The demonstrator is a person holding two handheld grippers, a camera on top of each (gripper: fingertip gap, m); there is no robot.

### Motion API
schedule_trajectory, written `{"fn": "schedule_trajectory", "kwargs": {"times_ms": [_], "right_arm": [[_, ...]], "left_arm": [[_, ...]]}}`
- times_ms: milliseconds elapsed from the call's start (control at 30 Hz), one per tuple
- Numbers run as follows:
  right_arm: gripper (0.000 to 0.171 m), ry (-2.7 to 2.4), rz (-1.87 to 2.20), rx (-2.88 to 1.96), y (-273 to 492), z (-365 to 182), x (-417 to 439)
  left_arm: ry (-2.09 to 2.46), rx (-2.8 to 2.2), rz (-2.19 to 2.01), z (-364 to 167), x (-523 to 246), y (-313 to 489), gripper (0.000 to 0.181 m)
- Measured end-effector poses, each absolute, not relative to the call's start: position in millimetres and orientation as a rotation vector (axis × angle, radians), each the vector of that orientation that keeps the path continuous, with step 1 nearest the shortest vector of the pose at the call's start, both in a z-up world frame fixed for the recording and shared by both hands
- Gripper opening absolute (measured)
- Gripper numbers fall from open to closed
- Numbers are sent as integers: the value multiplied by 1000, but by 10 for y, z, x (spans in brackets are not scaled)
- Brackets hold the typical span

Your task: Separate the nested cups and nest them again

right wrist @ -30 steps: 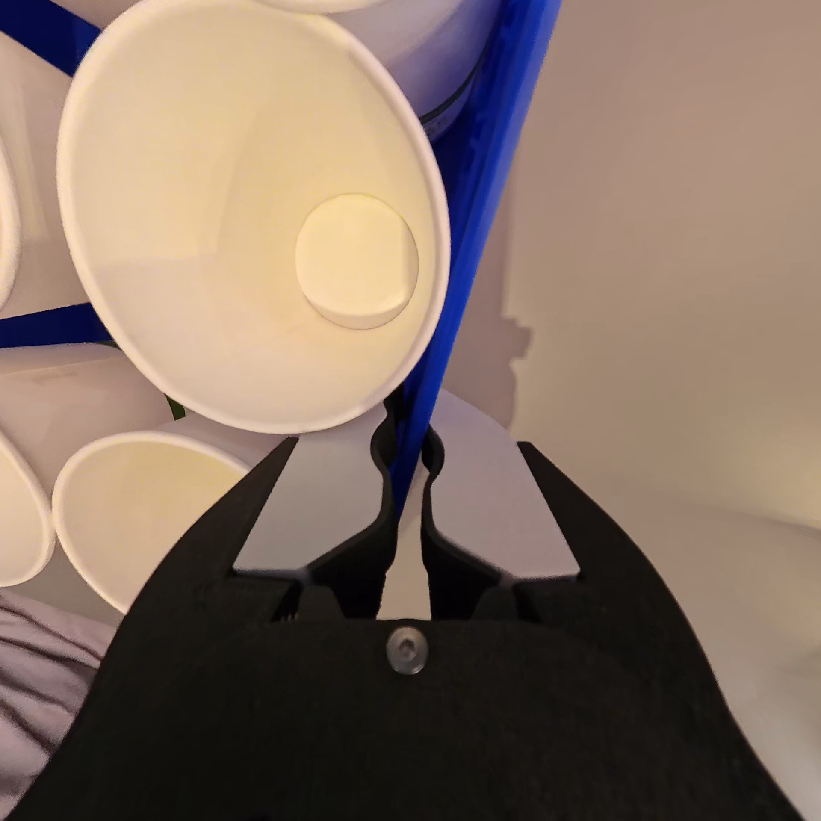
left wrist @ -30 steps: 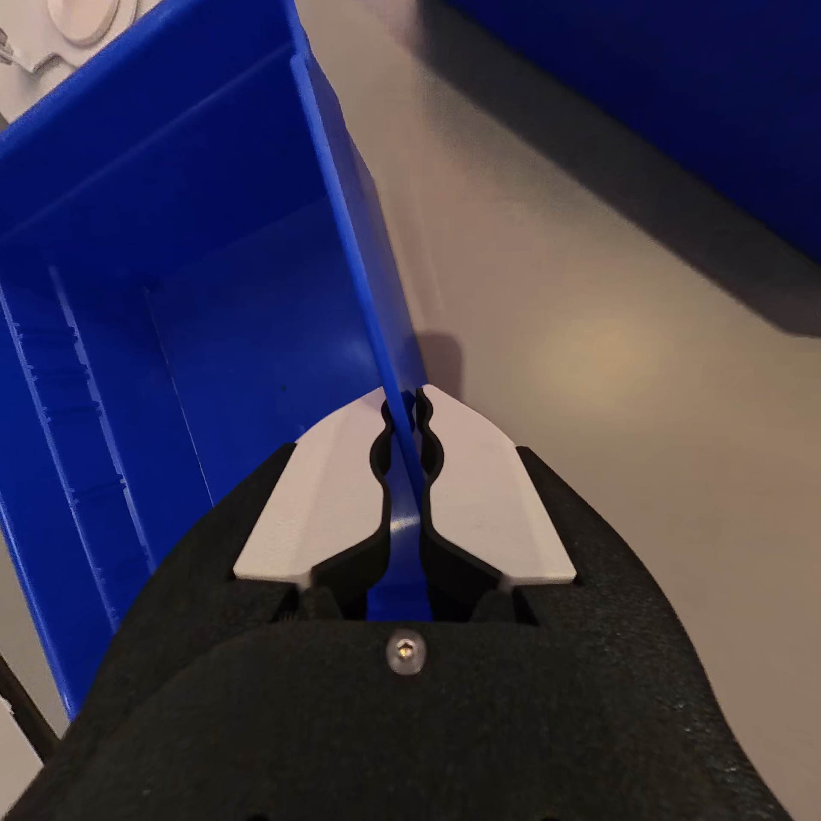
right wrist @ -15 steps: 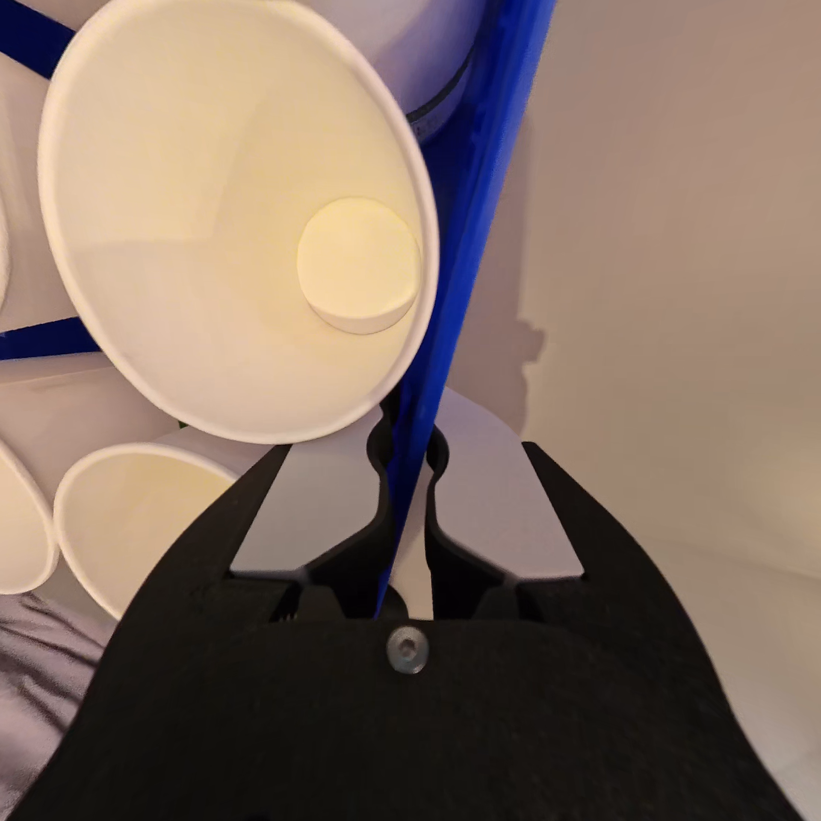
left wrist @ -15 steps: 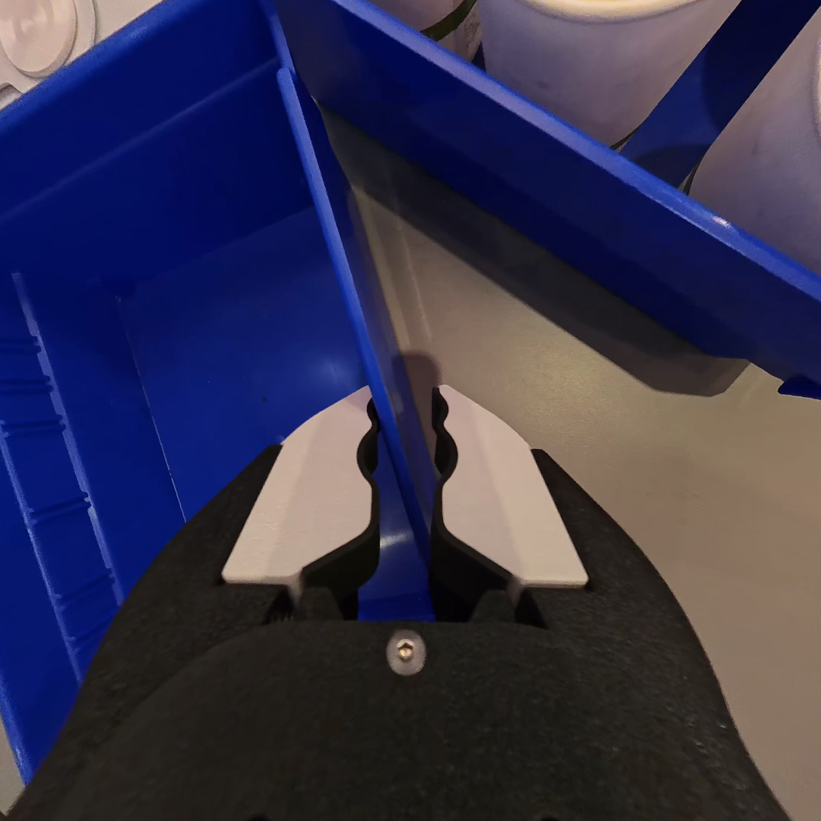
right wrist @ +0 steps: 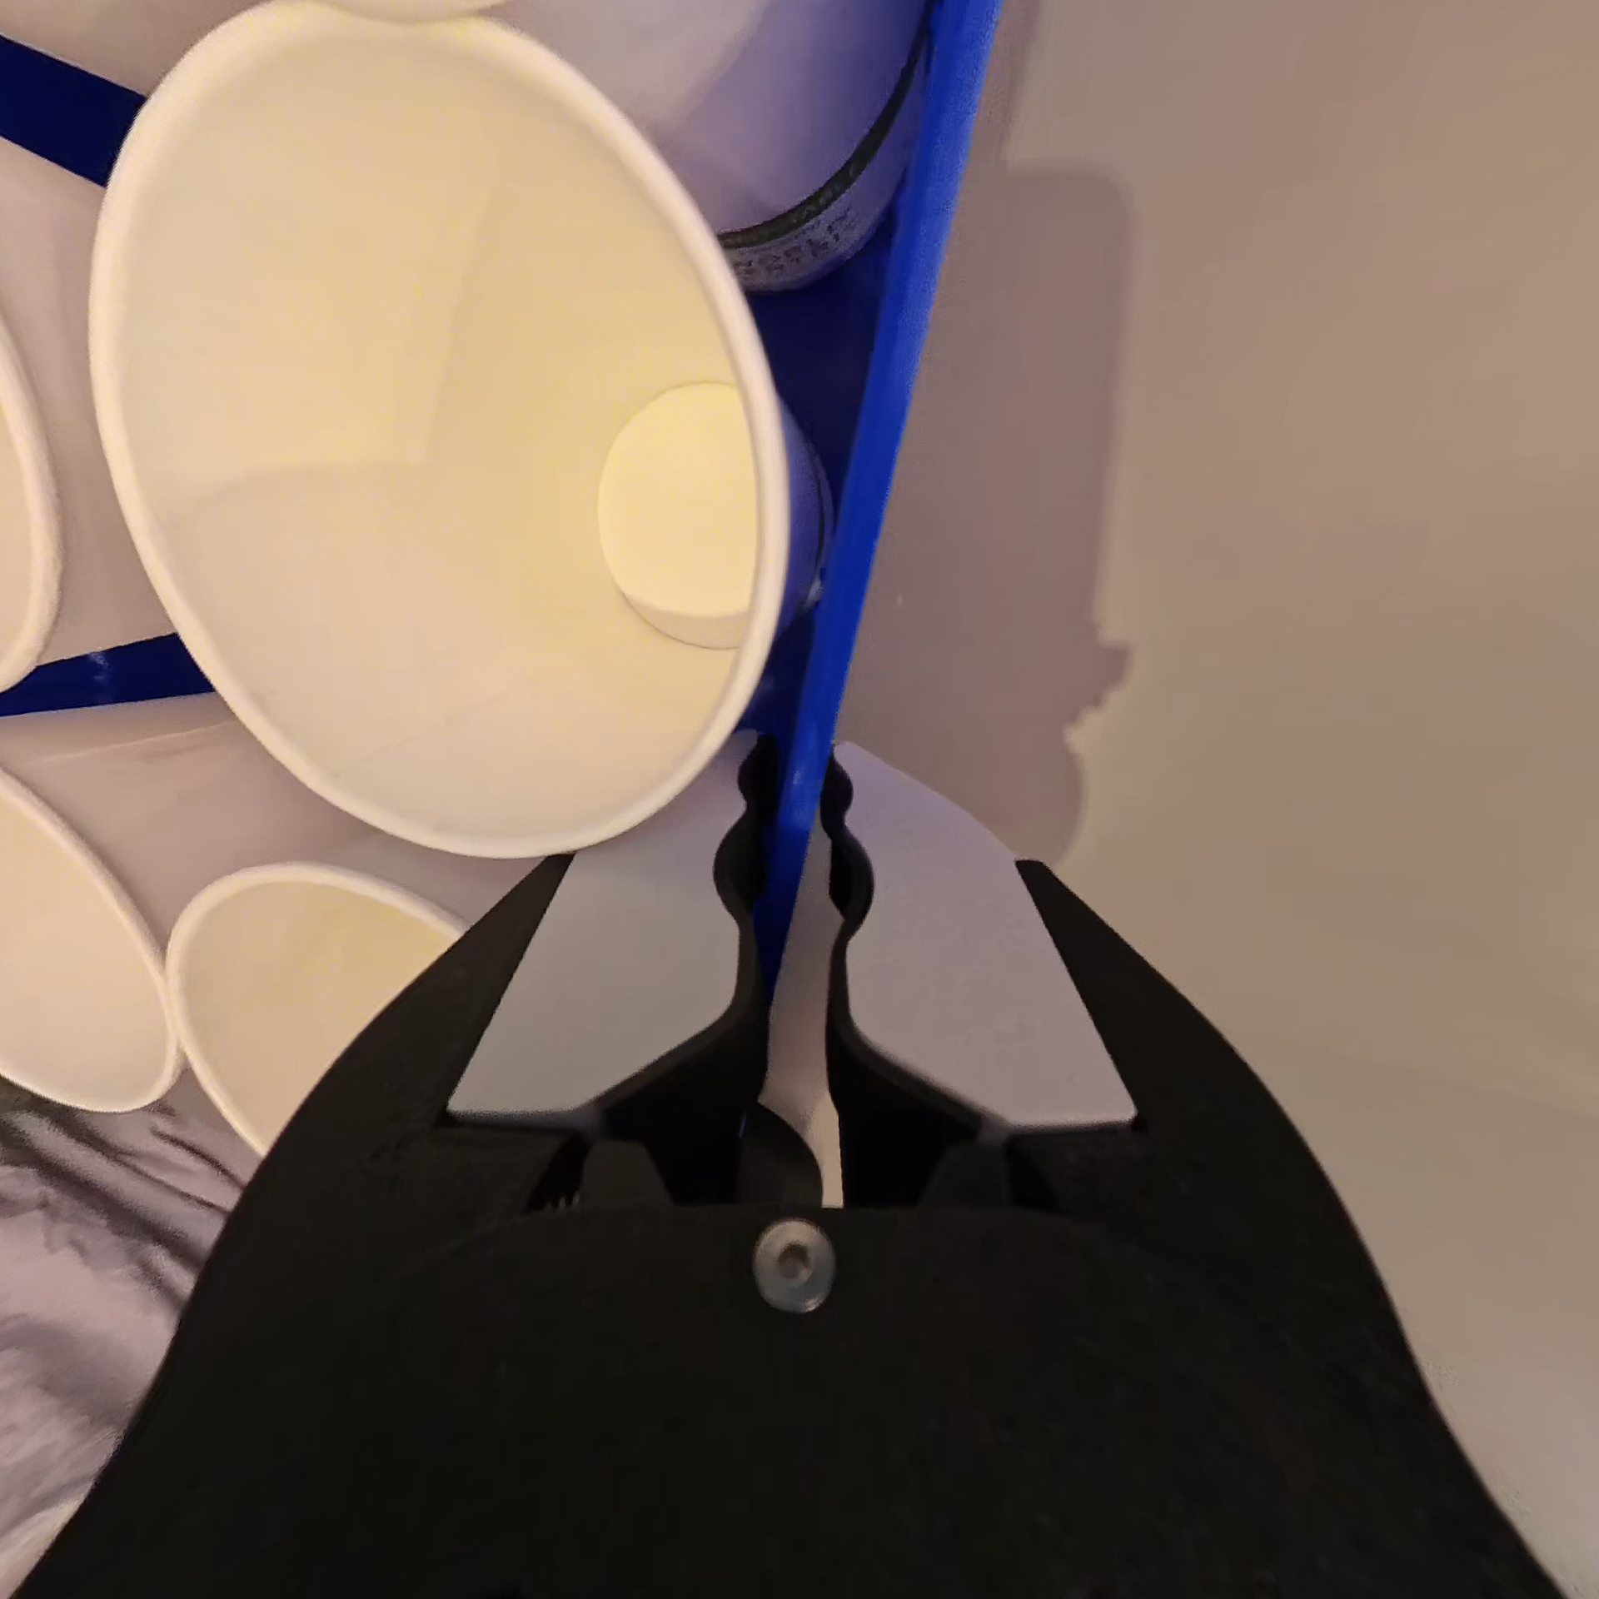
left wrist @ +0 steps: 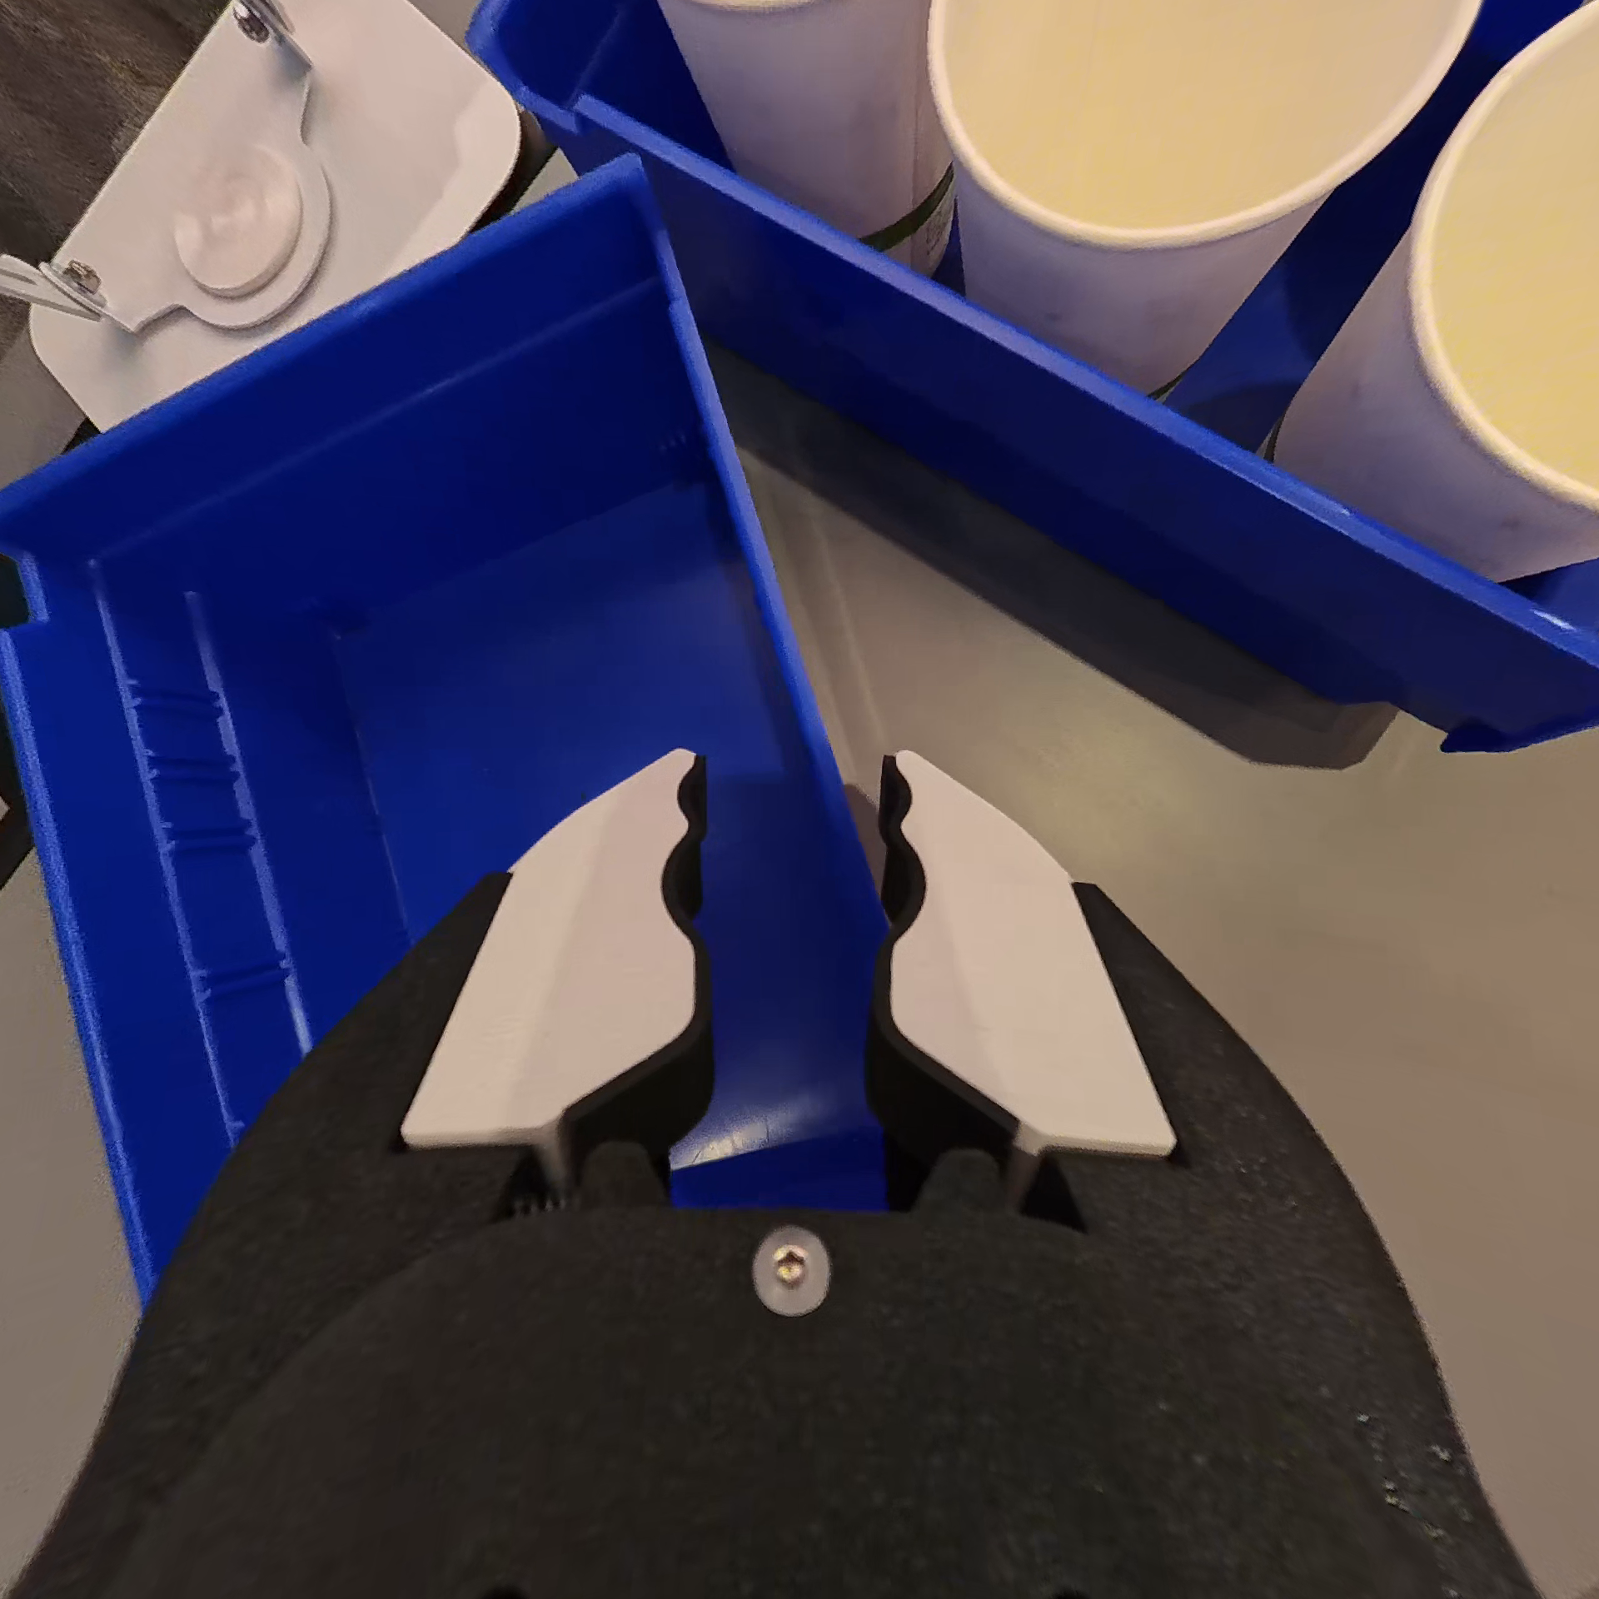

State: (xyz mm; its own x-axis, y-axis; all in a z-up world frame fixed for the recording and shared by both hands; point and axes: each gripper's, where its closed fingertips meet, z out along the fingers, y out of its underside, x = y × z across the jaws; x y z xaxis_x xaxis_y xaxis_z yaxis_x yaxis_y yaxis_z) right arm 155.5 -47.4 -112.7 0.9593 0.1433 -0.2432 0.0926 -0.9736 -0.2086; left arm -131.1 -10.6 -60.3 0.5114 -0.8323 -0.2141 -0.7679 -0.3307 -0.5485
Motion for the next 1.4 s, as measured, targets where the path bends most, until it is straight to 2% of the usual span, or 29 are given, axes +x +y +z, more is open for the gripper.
{"fn": "schedule_trajectory", "kwargs": {"times_ms": [133, 300, 900, 1400], "right_arm": [[9, -176, 409, -2921, -477, -1130, 1558], [4, -229, 227, -2933, -474, -1139, 1595], [4, -262, 284, -2931, -608, -1040, 1981], [5, -171, 497, -3022, -1095, -777, 2083]], "left_arm": [[1308, -2135, -160, -504, -1339, -132, 39], [1277, -2105, -181, -277, -1483, -103, 39], [950, -2107, -382, 474, -2481, 218, 38], [865, -2117, -449, 575, -2776, 272, 37]]}}
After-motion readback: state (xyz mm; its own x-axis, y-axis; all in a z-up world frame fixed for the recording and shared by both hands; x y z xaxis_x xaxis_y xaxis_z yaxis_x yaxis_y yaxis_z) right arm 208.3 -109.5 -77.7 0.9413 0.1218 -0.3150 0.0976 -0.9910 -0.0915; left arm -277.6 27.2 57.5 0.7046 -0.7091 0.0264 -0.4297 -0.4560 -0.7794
